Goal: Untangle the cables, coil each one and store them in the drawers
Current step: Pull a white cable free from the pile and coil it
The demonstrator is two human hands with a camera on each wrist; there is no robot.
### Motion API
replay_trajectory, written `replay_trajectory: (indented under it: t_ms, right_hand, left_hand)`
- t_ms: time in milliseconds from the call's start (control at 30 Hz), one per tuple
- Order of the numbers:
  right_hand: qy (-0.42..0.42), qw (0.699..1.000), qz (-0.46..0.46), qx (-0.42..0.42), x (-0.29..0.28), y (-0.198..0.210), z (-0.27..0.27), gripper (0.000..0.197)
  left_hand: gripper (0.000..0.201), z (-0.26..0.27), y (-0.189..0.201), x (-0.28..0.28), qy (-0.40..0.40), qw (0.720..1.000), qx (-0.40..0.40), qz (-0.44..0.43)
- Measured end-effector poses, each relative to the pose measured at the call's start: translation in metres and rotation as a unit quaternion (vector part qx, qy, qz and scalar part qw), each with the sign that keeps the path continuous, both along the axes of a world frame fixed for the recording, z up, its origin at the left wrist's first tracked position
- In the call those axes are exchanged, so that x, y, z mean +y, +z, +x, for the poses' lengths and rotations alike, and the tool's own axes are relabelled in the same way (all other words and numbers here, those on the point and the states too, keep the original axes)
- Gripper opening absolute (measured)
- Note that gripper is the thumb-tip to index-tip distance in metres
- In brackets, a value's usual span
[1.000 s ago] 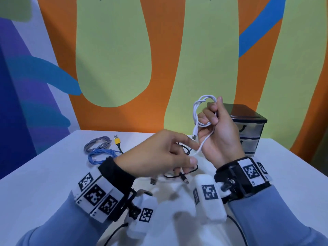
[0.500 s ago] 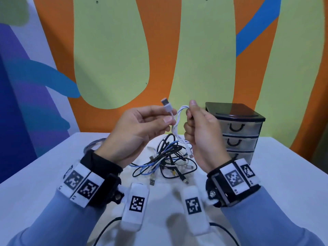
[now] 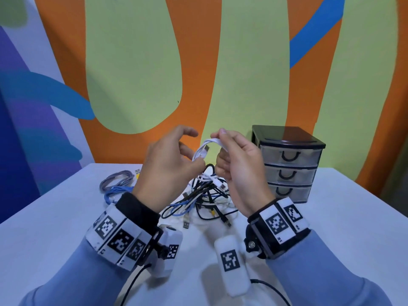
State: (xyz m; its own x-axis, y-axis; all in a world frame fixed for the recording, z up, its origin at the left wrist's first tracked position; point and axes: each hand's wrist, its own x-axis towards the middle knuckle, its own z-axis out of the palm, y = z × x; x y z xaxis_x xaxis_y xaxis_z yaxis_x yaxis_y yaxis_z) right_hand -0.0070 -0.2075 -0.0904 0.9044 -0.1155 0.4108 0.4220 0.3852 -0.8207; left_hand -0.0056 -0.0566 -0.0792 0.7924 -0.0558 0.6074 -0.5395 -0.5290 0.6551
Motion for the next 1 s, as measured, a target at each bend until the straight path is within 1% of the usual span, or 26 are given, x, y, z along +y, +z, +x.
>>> replay_trajectory:
  t_ms: [67, 100, 133, 167, 233, 300, 333, 367, 400, 433, 533, 600, 667, 767, 800, 867, 933, 1000]
  right_hand:
    - [-0.014, 0.999, -0.033, -0.016, 0.0, -0.002, 0.001, 0.012]
    - [-0.018, 0.999, -0.043, -0.02, 0.001, -0.003, 0.003, 0.012]
    - [-0.022, 0.998, -0.048, -0.021, 0.001, -0.005, 0.004, 0.013]
    - [-0.027, 0.998, -0.05, -0.02, 0.001, -0.005, 0.004, 0.013]
    - [-0.04, 0.998, -0.047, -0.017, 0.0, -0.006, 0.006, 0.014]
    - [-0.049, 0.998, -0.035, -0.011, -0.001, -0.006, 0.008, 0.017]
    - [-0.049, 0.998, -0.03, -0.007, -0.001, -0.007, 0.008, 0.019]
    - [-0.047, 0.999, -0.026, -0.004, -0.001, -0.007, 0.009, 0.02]
    - [-0.042, 0.999, -0.022, 0.0, -0.001, -0.007, 0.008, 0.02]
    - [-0.036, 0.999, -0.017, 0.003, -0.001, -0.007, 0.008, 0.021]
    - [-0.028, 0.999, 0.017, 0.003, 0.0, -0.005, 0.008, 0.021]
    - [-0.025, 0.998, 0.058, 0.003, 0.0, -0.004, 0.009, 0.021]
    - [-0.024, 0.996, 0.09, 0.01, 0.0, -0.004, 0.01, 0.019]
    - [-0.056, 0.993, 0.102, 0.006, -0.003, -0.005, 0.014, 0.019]
    - [-0.071, 0.993, 0.09, 0.002, -0.005, -0.006, 0.015, 0.019]
    - [-0.096, 0.994, 0.052, -0.004, -0.009, -0.006, 0.017, 0.019]
    - [-0.12, 0.992, 0.024, -0.002, -0.012, -0.007, 0.017, 0.019]
    - [-0.141, 0.99, -0.003, 0.002, -0.013, -0.008, 0.017, 0.02]
  left_hand:
    - [0.046, 0.001, -0.002, 0.0, 0.041, 0.998, 0.023, 0.044]
    - [0.046, 0.002, -0.003, 0.0, 0.029, 0.998, 0.052, 0.03]
    - [0.043, 0.002, -0.002, 0.0, -0.005, 0.996, 0.092, -0.017]
    - [0.04, 0.002, 0.0, 0.001, -0.053, 0.986, 0.133, -0.084]
    - [0.038, 0.0, 0.007, 0.004, -0.133, 0.952, 0.191, -0.198]
    - [0.033, 0.0, 0.013, 0.007, -0.197, 0.907, 0.239, -0.285]
    - [0.028, -0.001, 0.014, 0.009, -0.219, 0.885, 0.263, -0.317]
    - [0.024, -0.001, 0.014, 0.009, -0.231, 0.868, 0.279, -0.34]
    - [0.02, 0.0, 0.013, 0.009, -0.232, 0.859, 0.286, -0.354]
    - [0.017, 0.001, 0.011, 0.008, -0.222, 0.86, 0.284, -0.361]
    - [0.018, 0.007, 0.006, 0.005, -0.173, 0.871, 0.244, -0.39]
    - [0.018, 0.009, 0.003, 0.004, -0.15, 0.862, 0.222, -0.43]
    - [0.018, 0.01, 0.002, 0.0, -0.151, 0.853, 0.197, -0.459]
    - [0.02, 0.009, 0.004, -0.003, -0.204, 0.831, 0.168, -0.49]
    - [0.022, 0.007, 0.006, -0.002, -0.228, 0.825, 0.165, -0.49]
    - [0.025, 0.004, 0.008, 0.0, -0.277, 0.822, 0.169, -0.468]
    - [0.037, -0.001, 0.009, 0.0, -0.314, 0.829, 0.172, -0.429]
    - [0.042, -0.006, 0.01, -0.001, -0.318, 0.853, 0.151, -0.386]
